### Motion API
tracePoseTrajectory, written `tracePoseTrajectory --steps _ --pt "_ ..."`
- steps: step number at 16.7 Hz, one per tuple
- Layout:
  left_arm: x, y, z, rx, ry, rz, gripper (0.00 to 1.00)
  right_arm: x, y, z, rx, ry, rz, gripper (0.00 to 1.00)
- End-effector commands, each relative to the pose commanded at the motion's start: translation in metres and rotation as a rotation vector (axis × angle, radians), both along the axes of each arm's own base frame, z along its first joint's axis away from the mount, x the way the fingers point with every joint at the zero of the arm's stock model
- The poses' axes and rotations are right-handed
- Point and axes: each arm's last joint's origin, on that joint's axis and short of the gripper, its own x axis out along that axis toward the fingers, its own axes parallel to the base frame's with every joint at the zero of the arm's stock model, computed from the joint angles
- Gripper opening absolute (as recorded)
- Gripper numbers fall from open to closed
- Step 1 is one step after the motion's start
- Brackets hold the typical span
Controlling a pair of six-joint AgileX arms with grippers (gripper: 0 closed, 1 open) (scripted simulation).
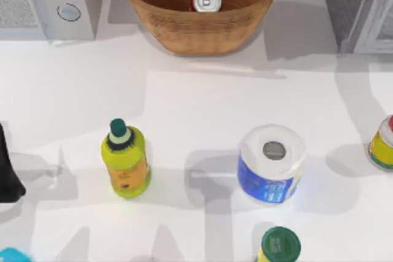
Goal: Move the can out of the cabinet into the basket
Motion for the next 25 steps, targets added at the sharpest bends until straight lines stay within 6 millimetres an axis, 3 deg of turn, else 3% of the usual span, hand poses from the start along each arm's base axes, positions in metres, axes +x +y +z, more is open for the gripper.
tracePoseTrajectory --steps 4,8,9,11,17,20,25 --pt "0.000 0.000 0.000 0.000 0.000 0.000 1.00 -0.014 0.024 -0.001 -0.003 0.001 0.001 1.00" --pt "0.000 0.000 0.000 0.000 0.000 0.000 1.00 -0.014 0.024 -0.002 -0.003 0.001 0.001 1.00" --pt "0.000 0.000 0.000 0.000 0.000 0.000 1.00 -0.022 0.015 0.005 -0.005 -0.020 -0.039 1.00" --pt "0.000 0.000 0.000 0.000 0.000 0.000 1.00 -0.017 0.015 0.006 -0.003 -0.024 -0.039 1.00" --pt "0.000 0.000 0.000 0.000 0.000 0.000 1.00 0.026 0.014 0.005 -0.005 -0.021 -0.039 1.00" --pt "0.000 0.000 0.000 0.000 0.000 0.000 1.00 0.028 0.014 0.005 -0.005 -0.020 -0.039 1.00" --pt "0.000 0.000 0.000 0.000 0.000 0.000 1.00 0.011 0.008 0.004 0.001 -0.038 -0.029 1.00"
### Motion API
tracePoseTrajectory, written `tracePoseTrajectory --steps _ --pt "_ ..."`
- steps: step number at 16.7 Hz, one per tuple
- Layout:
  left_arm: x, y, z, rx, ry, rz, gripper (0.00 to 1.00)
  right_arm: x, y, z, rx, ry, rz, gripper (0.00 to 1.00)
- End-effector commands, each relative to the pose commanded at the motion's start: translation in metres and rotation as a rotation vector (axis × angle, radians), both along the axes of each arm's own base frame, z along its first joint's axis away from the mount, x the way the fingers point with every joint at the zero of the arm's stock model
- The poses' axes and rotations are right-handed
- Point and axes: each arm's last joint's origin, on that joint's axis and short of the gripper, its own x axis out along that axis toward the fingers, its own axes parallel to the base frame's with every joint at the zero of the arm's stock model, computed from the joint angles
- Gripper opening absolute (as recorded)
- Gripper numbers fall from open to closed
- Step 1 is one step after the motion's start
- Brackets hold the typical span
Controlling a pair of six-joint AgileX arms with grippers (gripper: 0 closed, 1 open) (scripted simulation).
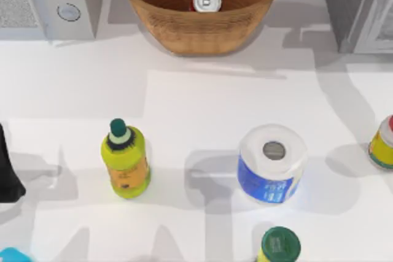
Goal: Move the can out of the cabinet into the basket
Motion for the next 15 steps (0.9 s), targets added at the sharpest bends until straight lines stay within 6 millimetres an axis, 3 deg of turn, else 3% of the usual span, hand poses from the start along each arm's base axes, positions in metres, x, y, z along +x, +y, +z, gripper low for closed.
tracePoseTrajectory --steps 3,6,9,15 --pt "0.000 0.000 0.000 0.000 0.000 0.000 1.00 -0.023 -0.015 -0.014 0.001 -0.008 0.006 1.00" --pt "0.000 0.000 0.000 0.000 0.000 0.000 1.00 -0.053 -0.033 -0.047 -0.004 0.003 0.008 1.00" --pt "0.000 0.000 0.000 0.000 0.000 0.000 1.00 -0.083 -0.050 -0.105 -0.014 0.044 0.009 1.00" --pt "0.000 0.000 0.000 0.000 0.000 0.000 1.00 -0.131 -0.073 -0.249 -0.014 0.096 0.017 1.00"
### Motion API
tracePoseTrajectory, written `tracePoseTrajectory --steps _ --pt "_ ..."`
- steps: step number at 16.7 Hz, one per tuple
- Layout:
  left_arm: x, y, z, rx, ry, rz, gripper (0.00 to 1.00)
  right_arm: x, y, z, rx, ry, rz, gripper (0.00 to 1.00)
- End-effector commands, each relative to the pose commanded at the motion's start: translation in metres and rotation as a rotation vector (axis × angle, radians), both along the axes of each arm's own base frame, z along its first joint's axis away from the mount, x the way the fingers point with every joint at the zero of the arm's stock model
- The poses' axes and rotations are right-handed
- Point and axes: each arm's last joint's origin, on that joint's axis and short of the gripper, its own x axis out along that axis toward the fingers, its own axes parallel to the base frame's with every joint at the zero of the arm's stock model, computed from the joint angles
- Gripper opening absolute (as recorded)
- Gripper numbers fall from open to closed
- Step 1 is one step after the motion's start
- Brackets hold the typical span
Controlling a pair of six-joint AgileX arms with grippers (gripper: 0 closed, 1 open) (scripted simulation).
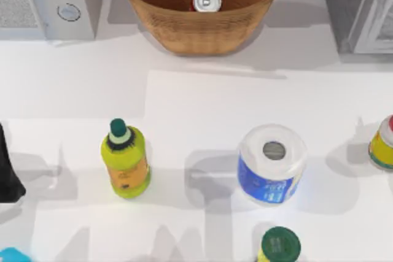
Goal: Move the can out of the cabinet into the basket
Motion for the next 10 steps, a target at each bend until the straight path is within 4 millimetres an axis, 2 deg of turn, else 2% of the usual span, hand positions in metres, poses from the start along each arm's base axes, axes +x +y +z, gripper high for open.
tracePoseTrajectory --steps 3,5,7,10 --pt "0.000 0.000 0.000 0.000 0.000 0.000 1.00 -0.012 -0.005 -0.059 0.006 -0.016 0.006 1.00" --pt "0.000 0.000 0.000 0.000 0.000 0.000 1.00 -0.014 -0.007 -0.085 0.009 -0.035 0.010 1.00" --pt "0.000 0.000 0.000 0.000 0.000 0.000 1.00 -0.015 -0.009 -0.101 0.010 -0.052 0.012 1.00" --pt "0.000 0.000 0.000 0.000 0.000 0.000 1.00 -0.015 -0.009 -0.106 0.010 -0.059 0.013 1.00"
